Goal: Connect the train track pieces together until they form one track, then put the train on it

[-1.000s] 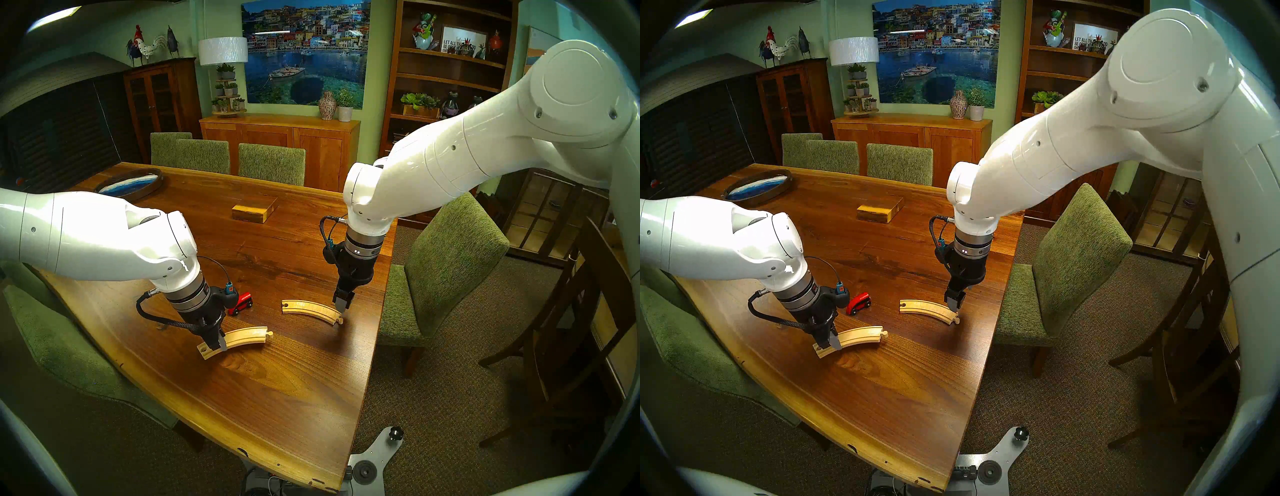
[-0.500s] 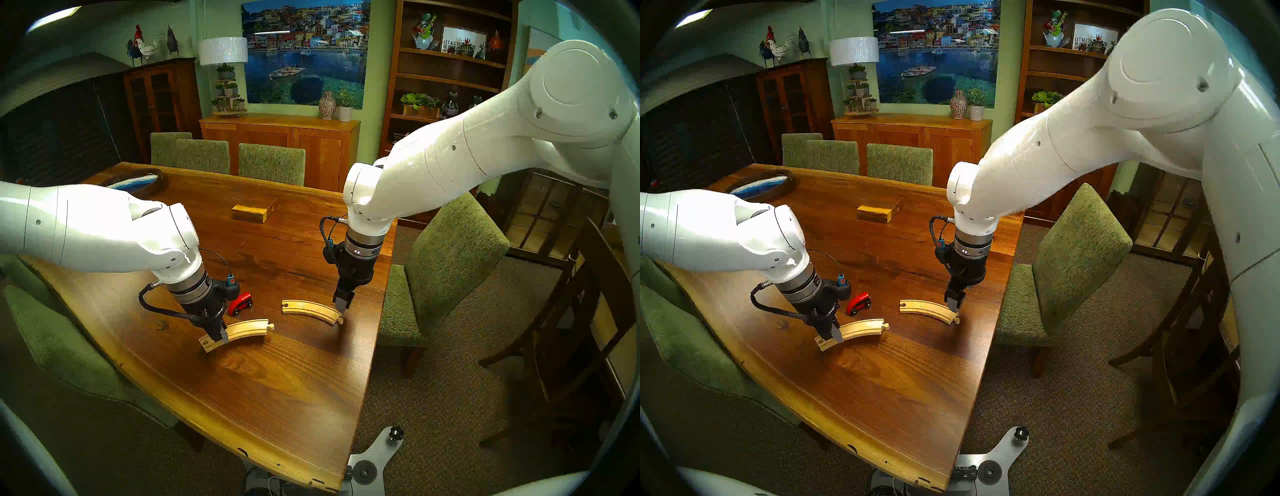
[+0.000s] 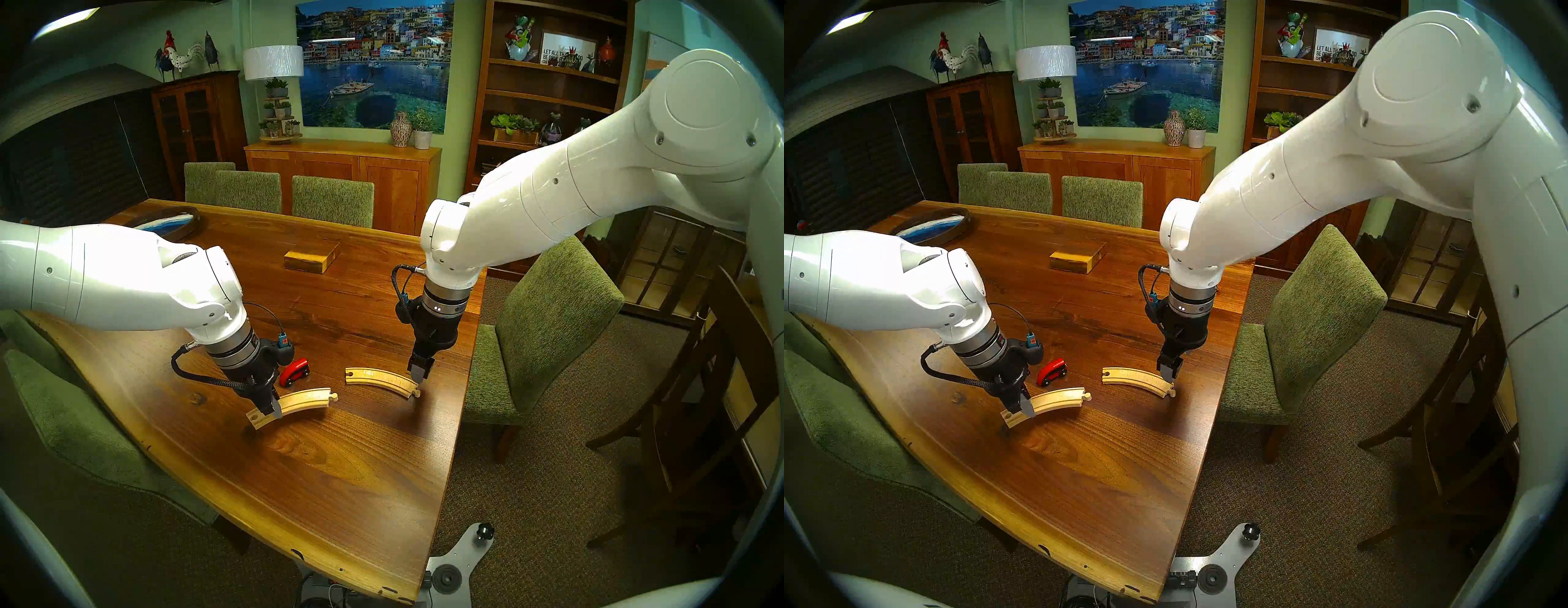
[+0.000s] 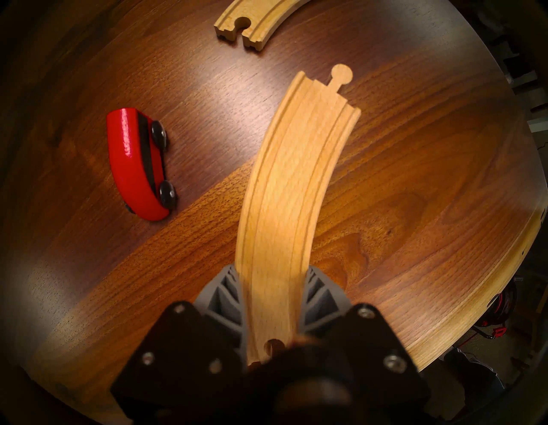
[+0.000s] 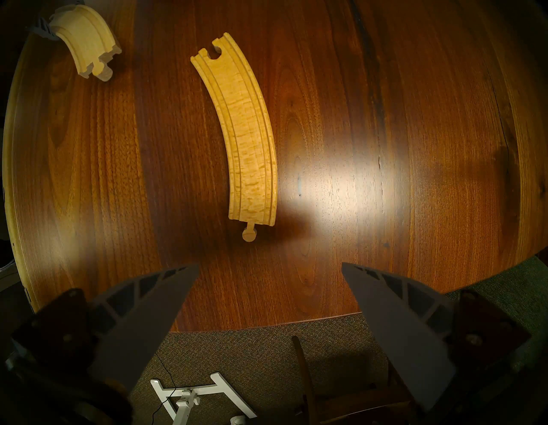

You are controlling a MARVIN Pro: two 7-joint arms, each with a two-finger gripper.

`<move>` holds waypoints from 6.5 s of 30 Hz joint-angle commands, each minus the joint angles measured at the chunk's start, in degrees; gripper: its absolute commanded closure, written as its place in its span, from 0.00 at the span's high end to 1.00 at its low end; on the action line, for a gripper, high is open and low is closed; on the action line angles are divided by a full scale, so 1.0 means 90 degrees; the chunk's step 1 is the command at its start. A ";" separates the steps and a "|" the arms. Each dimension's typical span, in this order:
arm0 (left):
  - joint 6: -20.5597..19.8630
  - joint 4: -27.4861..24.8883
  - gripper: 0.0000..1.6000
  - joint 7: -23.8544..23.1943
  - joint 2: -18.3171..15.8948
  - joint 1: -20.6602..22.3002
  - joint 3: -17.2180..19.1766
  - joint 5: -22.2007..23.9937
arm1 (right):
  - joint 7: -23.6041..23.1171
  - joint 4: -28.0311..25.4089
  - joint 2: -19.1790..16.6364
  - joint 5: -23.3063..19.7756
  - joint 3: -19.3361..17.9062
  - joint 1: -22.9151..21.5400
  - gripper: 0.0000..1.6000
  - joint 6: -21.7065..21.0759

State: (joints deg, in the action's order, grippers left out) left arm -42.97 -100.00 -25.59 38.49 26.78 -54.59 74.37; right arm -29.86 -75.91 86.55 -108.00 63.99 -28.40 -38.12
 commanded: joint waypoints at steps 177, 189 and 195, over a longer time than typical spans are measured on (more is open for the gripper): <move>-0.0025 0.0025 0.00 0.0001 0.0016 0.0160 0.0108 0.0013 | 0.1566 0.0391 0.0631 -0.1266 -0.0375 0.0810 0.00 -0.0286; -0.0027 0.0022 0.00 0.0003 0.0014 0.0162 0.0108 0.0013 | 0.1552 0.0455 0.0668 -0.1273 -0.0354 0.0900 0.00 -0.0333; -0.0027 0.0021 0.00 0.0004 0.0014 0.0162 0.0108 0.0014 | 0.1494 0.0539 0.0701 -0.1245 -0.0352 0.0955 0.00 -0.0408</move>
State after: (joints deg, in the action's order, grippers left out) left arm -43.10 -99.74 -25.71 38.70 26.58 -54.61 74.48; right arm -15.60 -72.48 92.76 -119.41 60.97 -18.84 -40.95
